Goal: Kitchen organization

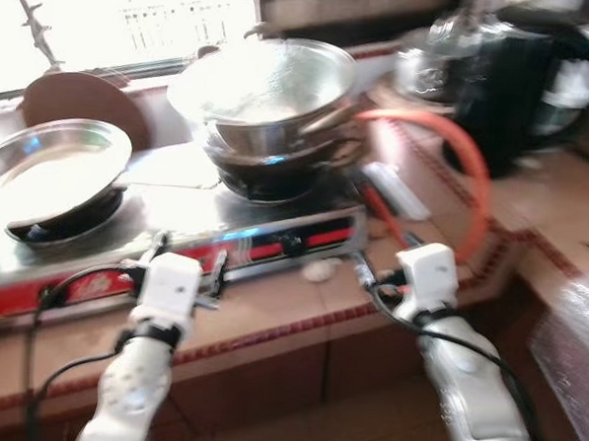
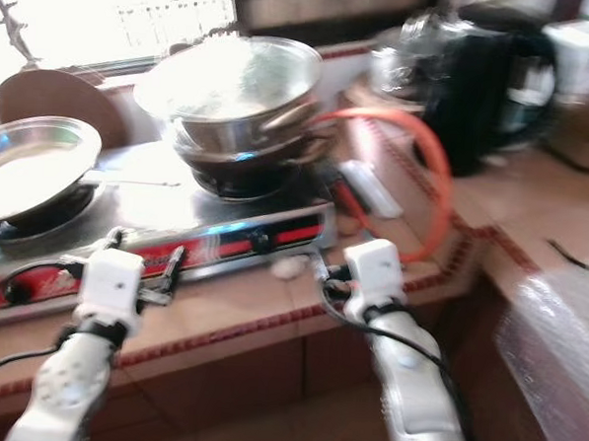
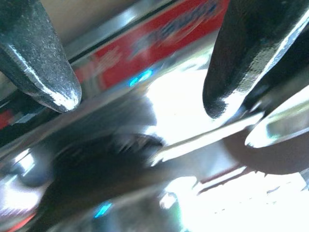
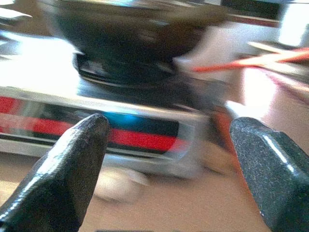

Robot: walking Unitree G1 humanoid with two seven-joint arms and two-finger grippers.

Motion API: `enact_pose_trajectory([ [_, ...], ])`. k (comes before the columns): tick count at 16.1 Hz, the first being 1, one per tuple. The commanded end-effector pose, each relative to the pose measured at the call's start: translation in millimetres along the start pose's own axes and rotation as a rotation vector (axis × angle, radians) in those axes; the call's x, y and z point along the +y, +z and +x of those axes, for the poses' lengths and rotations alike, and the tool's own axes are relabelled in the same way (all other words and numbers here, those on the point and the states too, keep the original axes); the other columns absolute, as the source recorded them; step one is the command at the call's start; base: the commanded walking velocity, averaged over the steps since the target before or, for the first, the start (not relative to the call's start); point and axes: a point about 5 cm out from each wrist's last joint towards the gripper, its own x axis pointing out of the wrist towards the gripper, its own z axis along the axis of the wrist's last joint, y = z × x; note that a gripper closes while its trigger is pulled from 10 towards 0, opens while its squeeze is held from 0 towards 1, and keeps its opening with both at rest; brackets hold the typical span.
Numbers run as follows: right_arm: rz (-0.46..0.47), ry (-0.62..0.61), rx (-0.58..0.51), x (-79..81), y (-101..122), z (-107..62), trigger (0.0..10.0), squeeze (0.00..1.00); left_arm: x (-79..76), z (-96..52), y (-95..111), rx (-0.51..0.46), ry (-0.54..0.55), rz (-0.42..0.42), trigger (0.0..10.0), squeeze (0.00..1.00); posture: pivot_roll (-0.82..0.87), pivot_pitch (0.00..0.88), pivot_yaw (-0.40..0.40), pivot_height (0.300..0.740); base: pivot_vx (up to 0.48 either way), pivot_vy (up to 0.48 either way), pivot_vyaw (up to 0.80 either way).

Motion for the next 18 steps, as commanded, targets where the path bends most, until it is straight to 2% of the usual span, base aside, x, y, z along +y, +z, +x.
enact_pose_trajectory([
  [1,-0.014,-0.005,-0.006,-4.3,3.7,-0.2,10.0,0.0,-1.3,2.3,4.5,-0.013,0.0,-0.002,10.0,0.0,-0.17,0.029,0.079,0.74,0.0,0.0,0.79],
  [5,-0.007,0.002,-0.001,-2.0,2.8,0.2,10.0,0.0,-1.4,2.6,-2.3,0.021,0.013,-0.003,10.0,0.0,-0.17,0.033,0.078,0.74,0.0,0.0,0.69],
  [7,-0.007,0.01,0.008,-0.4,0.4,-0.3,10.0,0.0,-2.7,-0.2,-17.9,0.076,0.029,0.021,10.0,0.0,-0.17,0.034,0.077,0.74,0.0,0.0,0.0],
  [11,-0.004,0.04,0.034,2.6,-5.2,-0.2,10.0,0.0,-3.0,-5.0,-31.7,0.128,0.05,0.017,10.0,0.0,-0.15,0.034,0.061,0.74,0.0,0.0,0.0],
  [18,-0.023,0.161,0.017,13.8,2.7,17.4,10.0,0.0,-6.2,-0.9,-25.1,0.095,0.136,-0.011,10.0,0.0,-0.07,0.02,-0.021,0.74,0.0,0.0,0.0],
])
